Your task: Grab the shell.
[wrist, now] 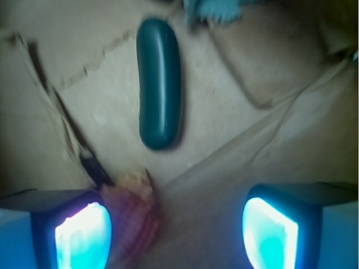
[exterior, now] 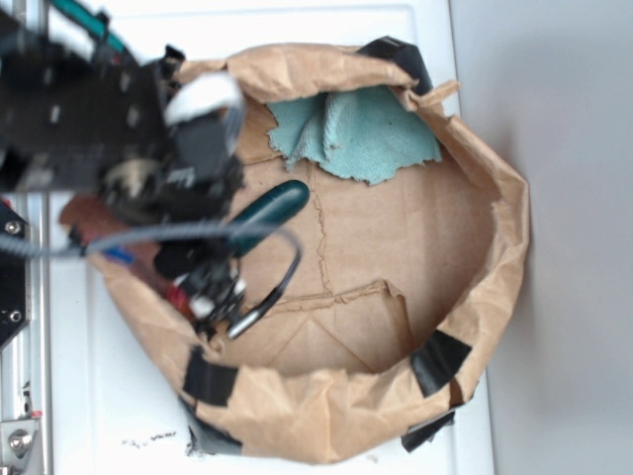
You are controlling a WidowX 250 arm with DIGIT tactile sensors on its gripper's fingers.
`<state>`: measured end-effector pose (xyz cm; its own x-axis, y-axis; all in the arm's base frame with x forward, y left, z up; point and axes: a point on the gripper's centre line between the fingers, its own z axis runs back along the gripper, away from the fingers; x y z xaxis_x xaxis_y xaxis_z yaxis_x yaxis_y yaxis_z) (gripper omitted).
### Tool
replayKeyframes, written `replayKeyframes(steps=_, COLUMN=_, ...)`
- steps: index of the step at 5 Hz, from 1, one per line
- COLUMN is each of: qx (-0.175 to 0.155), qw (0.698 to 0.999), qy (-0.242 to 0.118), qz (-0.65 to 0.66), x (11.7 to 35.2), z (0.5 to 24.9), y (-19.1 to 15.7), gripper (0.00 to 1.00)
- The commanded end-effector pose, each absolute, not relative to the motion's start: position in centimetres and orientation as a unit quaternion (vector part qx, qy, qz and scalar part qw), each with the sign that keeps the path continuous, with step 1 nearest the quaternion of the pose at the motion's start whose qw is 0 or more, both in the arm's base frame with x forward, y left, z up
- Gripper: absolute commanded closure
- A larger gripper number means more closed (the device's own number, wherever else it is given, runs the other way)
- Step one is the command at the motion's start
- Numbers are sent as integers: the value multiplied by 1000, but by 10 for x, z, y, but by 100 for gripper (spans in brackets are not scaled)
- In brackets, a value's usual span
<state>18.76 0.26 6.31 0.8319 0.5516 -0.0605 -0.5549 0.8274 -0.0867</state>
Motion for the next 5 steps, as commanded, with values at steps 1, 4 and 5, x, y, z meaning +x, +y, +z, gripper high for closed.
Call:
replayKeyframes(steps=1, qx=-25, qw=958, qy=29, qz=284, x=188, z=41, y=1, gripper=0)
replayKeyframes(steps=4, qx=-61, qw=962, qy=27, qz=265, x=187, z=60, y=6, gripper=100)
replayKeyframes(steps=5, qx=-68, qw=956, qy=19, qz=285, x=192, z=69, y=8, gripper=100)
